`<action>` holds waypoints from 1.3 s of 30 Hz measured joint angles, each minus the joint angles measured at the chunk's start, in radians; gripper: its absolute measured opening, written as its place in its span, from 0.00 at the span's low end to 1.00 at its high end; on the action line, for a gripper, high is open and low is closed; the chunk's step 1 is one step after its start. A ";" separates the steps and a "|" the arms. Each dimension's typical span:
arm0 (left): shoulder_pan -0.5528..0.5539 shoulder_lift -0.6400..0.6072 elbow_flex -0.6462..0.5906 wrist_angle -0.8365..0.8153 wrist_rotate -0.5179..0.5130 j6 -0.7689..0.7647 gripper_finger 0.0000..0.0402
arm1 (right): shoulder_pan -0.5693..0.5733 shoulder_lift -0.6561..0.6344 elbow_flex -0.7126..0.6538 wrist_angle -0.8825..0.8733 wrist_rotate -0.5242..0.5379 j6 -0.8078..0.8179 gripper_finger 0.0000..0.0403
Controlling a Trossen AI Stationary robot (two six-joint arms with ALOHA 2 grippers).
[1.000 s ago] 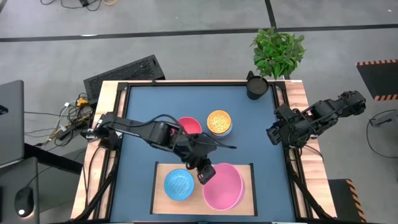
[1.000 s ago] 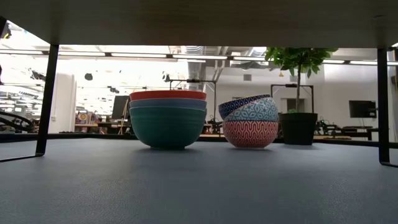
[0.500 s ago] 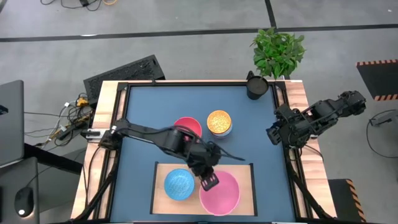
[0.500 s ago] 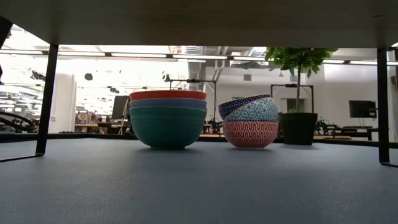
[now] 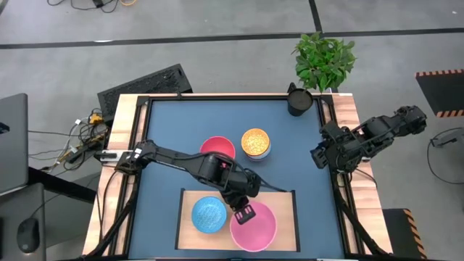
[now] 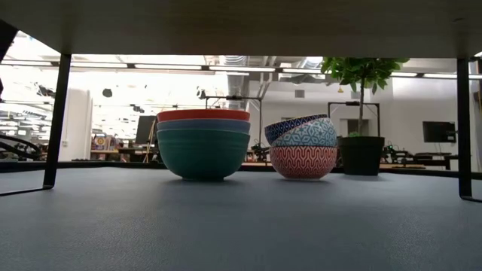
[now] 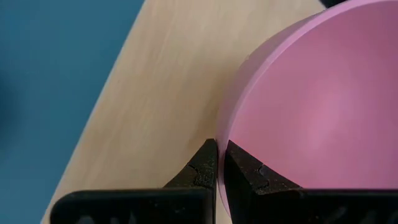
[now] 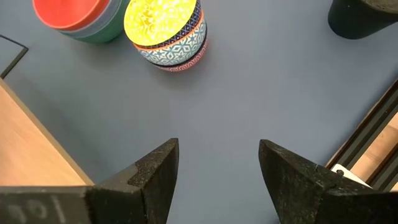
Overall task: Place and stack bowls onto a shelf
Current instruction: Put the pink bowl on the shelf
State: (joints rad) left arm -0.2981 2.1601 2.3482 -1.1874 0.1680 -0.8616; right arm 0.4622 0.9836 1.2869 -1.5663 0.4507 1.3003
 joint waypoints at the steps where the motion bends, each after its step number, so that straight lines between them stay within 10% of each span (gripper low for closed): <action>1: 0.000 0.000 0.000 -0.005 -0.008 0.000 0.00 | 0.000 0.000 0.000 0.000 0.000 0.000 0.62; 39: 0.035 -0.010 0.000 0.023 0.096 0.025 0.15 | 0.000 0.000 0.000 0.001 0.000 -0.052 0.62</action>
State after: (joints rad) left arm -0.2627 2.1504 2.3478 -1.1643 0.2640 -0.8364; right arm 0.4622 0.9836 1.2869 -1.5658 0.4507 1.2480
